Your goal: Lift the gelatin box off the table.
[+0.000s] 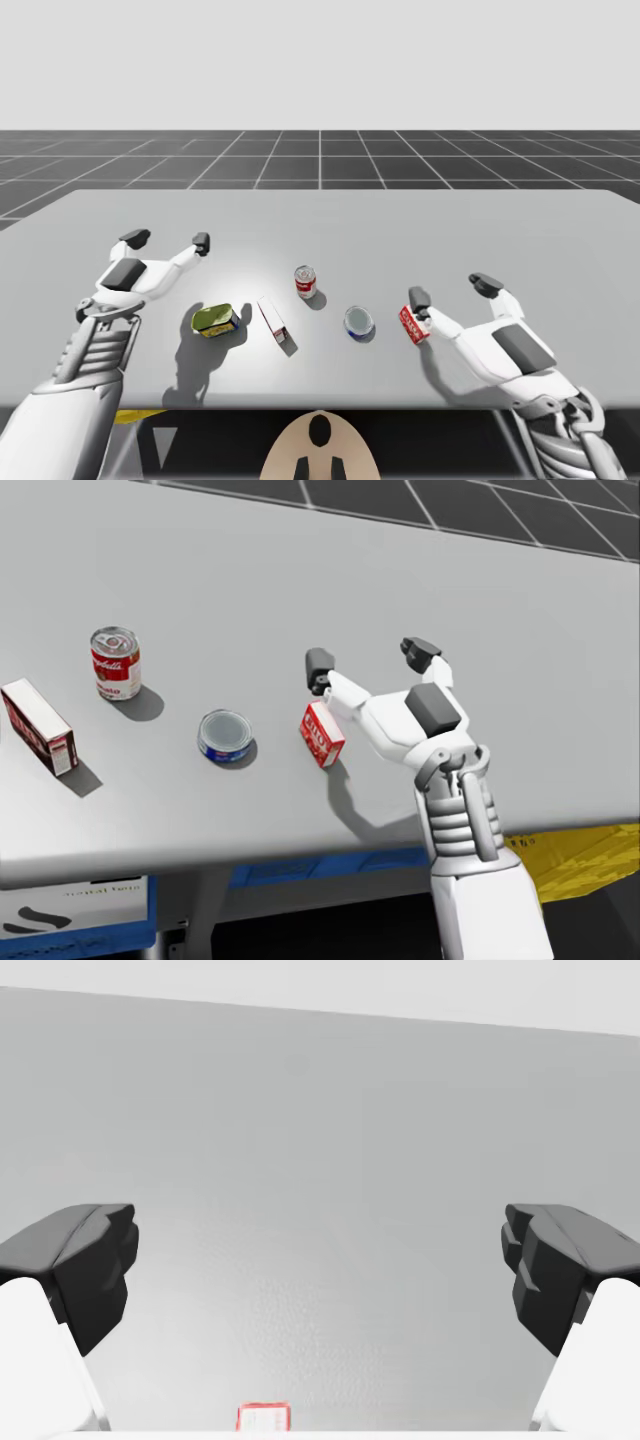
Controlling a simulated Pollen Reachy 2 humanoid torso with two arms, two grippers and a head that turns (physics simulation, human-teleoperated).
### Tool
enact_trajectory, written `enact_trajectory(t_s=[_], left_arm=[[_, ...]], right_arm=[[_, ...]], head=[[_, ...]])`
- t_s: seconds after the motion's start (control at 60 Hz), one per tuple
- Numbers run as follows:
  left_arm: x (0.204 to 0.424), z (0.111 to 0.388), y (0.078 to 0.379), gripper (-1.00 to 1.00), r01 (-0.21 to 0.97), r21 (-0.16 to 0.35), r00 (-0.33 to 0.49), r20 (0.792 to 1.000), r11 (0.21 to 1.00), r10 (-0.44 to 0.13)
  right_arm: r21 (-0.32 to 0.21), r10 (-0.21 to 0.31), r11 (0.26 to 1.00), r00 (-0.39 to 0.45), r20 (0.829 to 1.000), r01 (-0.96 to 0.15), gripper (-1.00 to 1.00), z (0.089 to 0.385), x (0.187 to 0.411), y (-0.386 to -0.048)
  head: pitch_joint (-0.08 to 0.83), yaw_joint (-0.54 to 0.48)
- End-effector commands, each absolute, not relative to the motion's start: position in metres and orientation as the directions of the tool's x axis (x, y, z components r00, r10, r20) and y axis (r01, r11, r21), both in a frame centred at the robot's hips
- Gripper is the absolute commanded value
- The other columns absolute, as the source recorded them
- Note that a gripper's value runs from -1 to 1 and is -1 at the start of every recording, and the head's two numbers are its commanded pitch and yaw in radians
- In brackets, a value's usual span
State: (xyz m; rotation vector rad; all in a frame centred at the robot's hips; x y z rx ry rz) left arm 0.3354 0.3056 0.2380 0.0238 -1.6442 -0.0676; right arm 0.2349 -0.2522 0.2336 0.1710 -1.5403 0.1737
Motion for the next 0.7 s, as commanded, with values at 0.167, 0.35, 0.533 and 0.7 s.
enact_trajectory(t_s=[0.167, 0.35, 0.533, 0.7], left_arm=[[0.337, 0.235, 0.304, -1.00, 0.027, 0.064, -0.068, 0.996, 0.998, -0.062], [0.338, 0.234, 0.303, -1.00, 0.028, 0.067, -0.061, 0.996, 0.997, -0.065], [0.338, 0.233, 0.303, -1.00, 0.026, 0.068, -0.061, 0.996, 0.997, -0.067], [0.338, 0.233, 0.303, -1.00, 0.026, 0.068, -0.061, 0.996, 0.997, -0.066]], right_arm=[[0.068, -0.031, 0.965, 0.149, 0.988, -0.253, -1.00, 0.178, 0.215, -0.252], [0.092, -0.042, 0.963, 0.192, 0.980, -0.255, -1.00, 0.151, 0.224, -0.249], [0.093, -0.039, 0.963, 0.211, 0.977, -0.252, -1.00, 0.137, 0.235, -0.244], [0.088, -0.033, 0.963, 0.215, 0.976, -0.253, -1.00, 0.130, 0.245, -0.239]], head=[[0.739, -0.34], [0.742, -0.34], [0.744, -0.34], [0.745, -0.34]])
